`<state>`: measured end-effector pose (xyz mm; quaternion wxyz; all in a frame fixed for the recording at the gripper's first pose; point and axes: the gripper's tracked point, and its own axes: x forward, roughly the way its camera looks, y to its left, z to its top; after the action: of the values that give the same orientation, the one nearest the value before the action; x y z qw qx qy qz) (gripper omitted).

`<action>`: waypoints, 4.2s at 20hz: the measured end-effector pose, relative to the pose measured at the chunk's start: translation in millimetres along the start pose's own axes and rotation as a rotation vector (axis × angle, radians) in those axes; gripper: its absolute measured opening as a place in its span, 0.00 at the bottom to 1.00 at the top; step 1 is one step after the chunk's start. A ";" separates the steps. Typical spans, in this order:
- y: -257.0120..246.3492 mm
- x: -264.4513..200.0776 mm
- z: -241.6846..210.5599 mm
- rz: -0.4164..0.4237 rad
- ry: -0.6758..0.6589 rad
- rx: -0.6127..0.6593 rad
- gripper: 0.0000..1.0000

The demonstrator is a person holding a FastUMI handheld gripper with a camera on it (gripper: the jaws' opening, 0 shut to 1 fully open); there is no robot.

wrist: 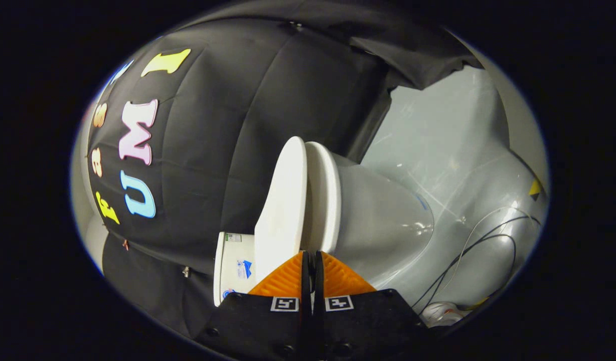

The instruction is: Open the toilet lid.

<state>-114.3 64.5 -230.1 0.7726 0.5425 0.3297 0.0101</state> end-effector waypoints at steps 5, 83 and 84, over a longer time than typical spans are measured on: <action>31.4 -9.7 3.7 -0.007 -0.031 -0.044 0.05; 481.9 66.3 -324.1 -0.264 -0.445 -1.133 0.07; 481.3 67.4 -323.9 -0.259 -0.440 -1.123 0.07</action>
<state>-65.6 556.9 80.1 0.9851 -0.0022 0.1701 -0.0239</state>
